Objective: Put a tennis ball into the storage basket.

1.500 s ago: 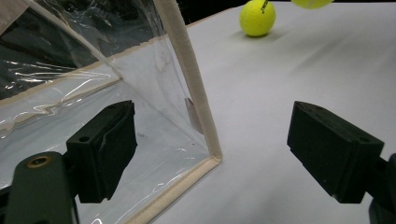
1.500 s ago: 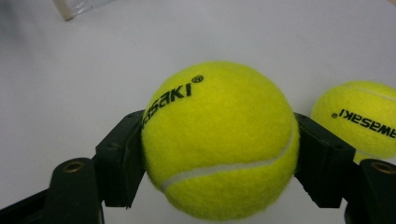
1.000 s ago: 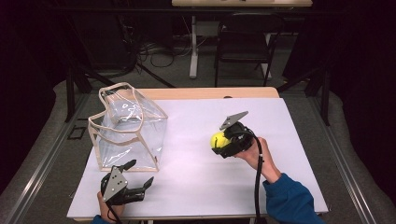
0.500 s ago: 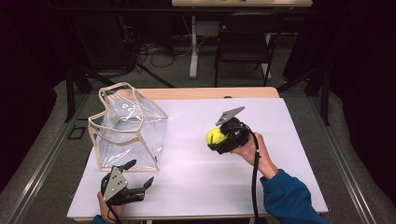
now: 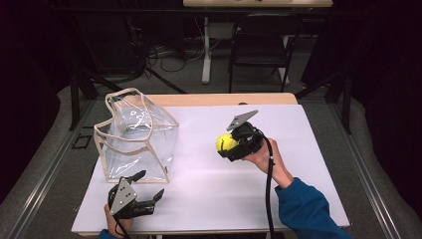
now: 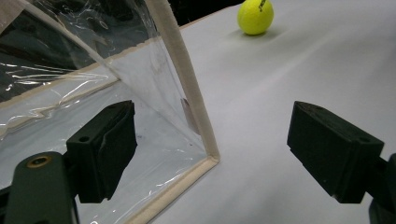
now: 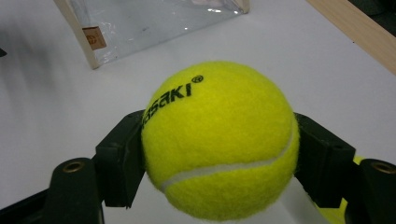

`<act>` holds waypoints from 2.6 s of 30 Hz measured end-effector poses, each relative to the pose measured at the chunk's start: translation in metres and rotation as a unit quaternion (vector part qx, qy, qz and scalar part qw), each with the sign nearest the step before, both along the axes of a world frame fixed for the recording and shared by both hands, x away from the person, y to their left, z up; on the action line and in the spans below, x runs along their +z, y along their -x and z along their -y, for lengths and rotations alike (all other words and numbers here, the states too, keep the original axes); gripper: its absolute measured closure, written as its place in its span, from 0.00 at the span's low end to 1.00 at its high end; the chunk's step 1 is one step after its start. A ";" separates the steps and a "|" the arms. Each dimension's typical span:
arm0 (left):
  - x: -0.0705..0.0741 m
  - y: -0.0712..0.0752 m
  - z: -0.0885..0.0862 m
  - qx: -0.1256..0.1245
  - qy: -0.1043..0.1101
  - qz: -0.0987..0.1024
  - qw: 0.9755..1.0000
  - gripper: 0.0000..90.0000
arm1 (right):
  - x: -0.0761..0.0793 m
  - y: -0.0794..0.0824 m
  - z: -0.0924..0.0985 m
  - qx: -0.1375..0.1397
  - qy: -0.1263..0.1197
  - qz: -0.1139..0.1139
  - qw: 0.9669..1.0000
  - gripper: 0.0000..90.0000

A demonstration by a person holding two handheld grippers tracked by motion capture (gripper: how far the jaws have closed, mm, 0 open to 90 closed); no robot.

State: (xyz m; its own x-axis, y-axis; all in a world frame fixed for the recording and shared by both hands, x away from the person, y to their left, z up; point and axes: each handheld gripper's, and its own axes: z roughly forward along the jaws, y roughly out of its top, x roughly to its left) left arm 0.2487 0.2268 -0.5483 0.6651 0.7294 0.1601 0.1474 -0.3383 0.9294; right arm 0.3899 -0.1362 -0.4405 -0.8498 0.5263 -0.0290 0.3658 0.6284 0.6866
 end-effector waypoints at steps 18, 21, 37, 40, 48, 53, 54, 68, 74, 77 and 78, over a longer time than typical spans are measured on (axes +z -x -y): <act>0.000 0.000 0.000 -0.001 -0.001 0.001 1.000 0.18 | 0.012 -0.006 -0.010 0.006 -0.007 0.012 1.000 0.29; 0.000 0.000 0.000 -0.001 -0.003 0.001 1.000 0.18 | 0.014 -0.006 -0.011 0.006 -0.009 0.013 1.000 0.29; 0.000 0.000 0.001 -0.001 -0.002 0.003 1.000 0.18 | 0.024 -0.011 -0.020 0.012 -0.010 0.022 1.000 0.29; 0.000 0.000 0.001 -0.002 -0.002 0.003 1.000 0.18 | 0.027 -0.012 -0.022 0.014 -0.012 0.025 1.000 0.29; 0.000 0.000 0.001 -0.001 -0.003 0.003 1.000 0.18 | 0.032 -0.014 -0.029 0.019 -0.012 0.031 0.999 0.29; 0.000 0.000 0.001 -0.001 -0.002 0.003 1.000 0.18 | 0.036 -0.015 -0.031 0.020 -0.014 0.035 0.999 0.29; 0.000 0.000 0.001 -0.002 -0.002 0.003 1.000 0.18 | 0.036 -0.015 -0.032 0.020 -0.015 0.035 0.999 0.29; 0.000 0.000 0.001 -0.003 -0.001 0.003 1.000 0.18 | 0.042 -0.018 -0.042 0.027 -0.020 0.041 0.999 0.29; 0.000 -0.001 0.001 -0.003 -0.001 0.003 1.000 0.18 | 0.046 -0.021 -0.047 0.030 -0.025 0.043 0.998 0.29; 0.000 -0.001 0.001 -0.004 -0.002 0.003 1.000 0.18 | 0.048 -0.022 -0.048 0.032 -0.027 0.044 0.998 0.29; 0.000 0.000 0.001 -0.003 -0.001 0.003 1.000 0.18 | 0.049 -0.022 -0.049 0.033 -0.026 0.045 0.998 0.29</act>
